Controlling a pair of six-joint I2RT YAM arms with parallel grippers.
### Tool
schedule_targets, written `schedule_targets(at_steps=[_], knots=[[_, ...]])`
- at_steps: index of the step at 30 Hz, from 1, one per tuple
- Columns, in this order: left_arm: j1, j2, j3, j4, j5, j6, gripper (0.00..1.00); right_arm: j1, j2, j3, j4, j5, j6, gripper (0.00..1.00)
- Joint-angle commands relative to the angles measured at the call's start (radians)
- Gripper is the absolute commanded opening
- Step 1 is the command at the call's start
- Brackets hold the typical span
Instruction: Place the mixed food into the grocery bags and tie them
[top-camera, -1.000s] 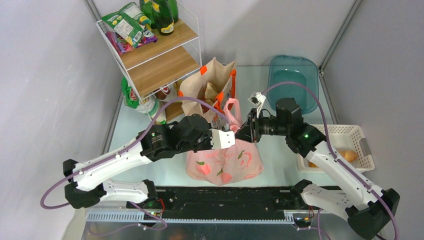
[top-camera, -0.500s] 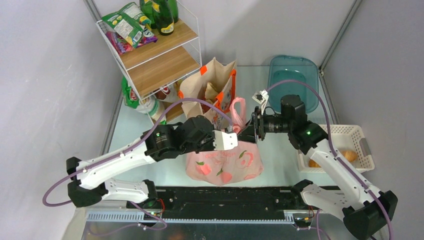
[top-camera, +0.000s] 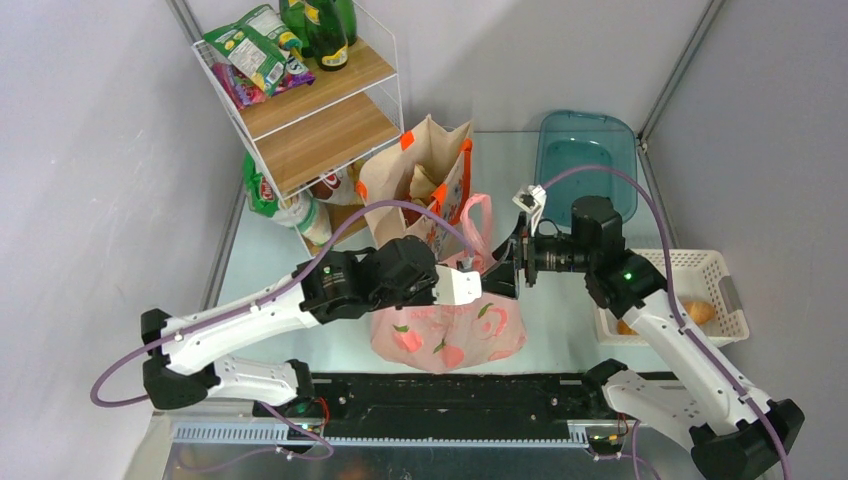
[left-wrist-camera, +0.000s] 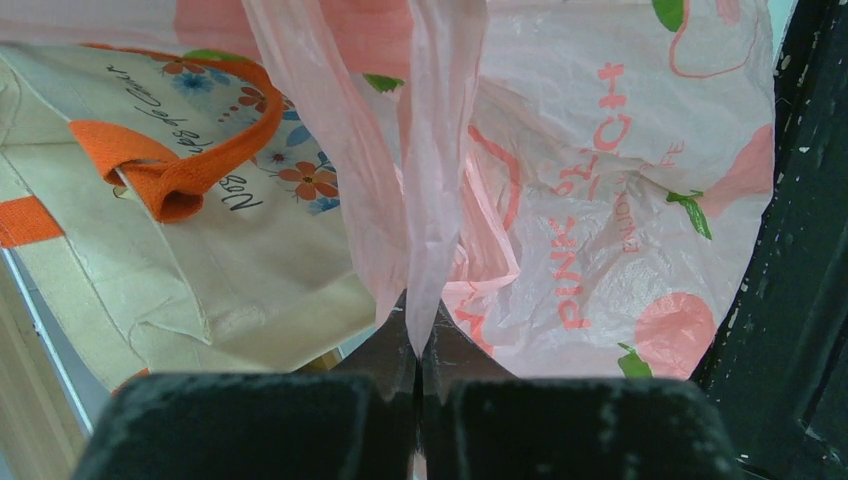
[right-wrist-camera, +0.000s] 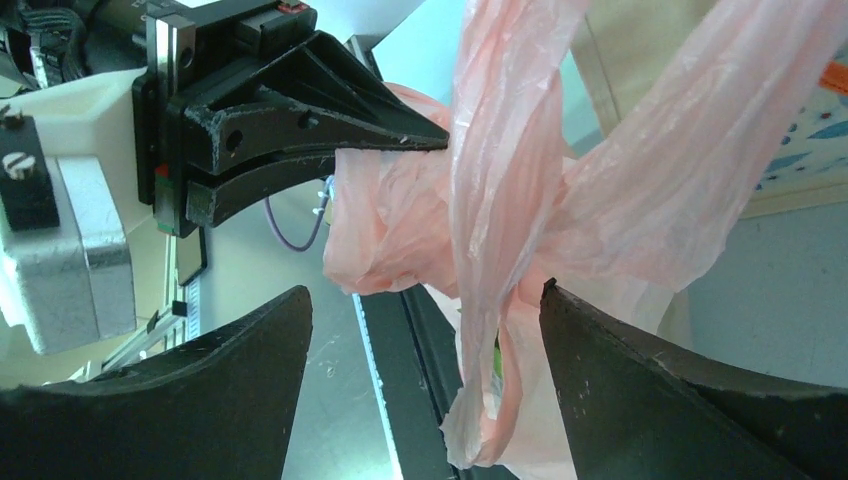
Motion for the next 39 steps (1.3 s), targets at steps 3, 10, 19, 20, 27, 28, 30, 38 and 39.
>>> schedule_targets(at_steps=[3, 10, 19, 20, 27, 28, 30, 38, 39], knots=[[-0.024, 0.019, 0.052, 0.012, -0.019, 0.019, 0.00, 0.046, 0.004, -0.006, 0.055, 0.069, 0.016, 0.87], [-0.031, 0.030, 0.061, 0.010, -0.024, 0.024, 0.00, 0.081, 0.027, -0.006, 0.077, 0.128, 0.013, 0.84], [-0.032, 0.049, 0.070, 0.011, -0.032, 0.026, 0.00, 0.104, 0.064, -0.006, 0.118, 0.127, 0.017, 0.58], [-0.032, 0.052, 0.072, 0.012, -0.036, 0.024, 0.00, 0.105, 0.064, -0.006, 0.120, 0.127, 0.016, 0.44], [-0.030, 0.056, 0.100, 0.026, -0.129, -0.066, 0.25, 0.108, 0.030, -0.006, 0.070, 0.178, -0.019, 0.00], [-0.030, 0.053, 0.099, 0.044, -0.129, -0.080, 0.37, 0.108, 0.024, -0.006, 0.054, 0.190, -0.026, 0.00], [-0.028, 0.038, 0.086, 0.083, -0.130, -0.125, 0.54, 0.107, -0.003, -0.006, 0.024, 0.226, -0.036, 0.00], [0.053, -0.076, 0.049, 0.272, -0.034, -0.357, 0.91, 0.105, -0.152, -0.007, -0.063, 0.412, -0.105, 0.00], [0.080, -0.082, 0.059, 0.278, 0.009, -0.392, 0.92, 0.106, -0.156, -0.006, -0.077, 0.416, -0.126, 0.00]])
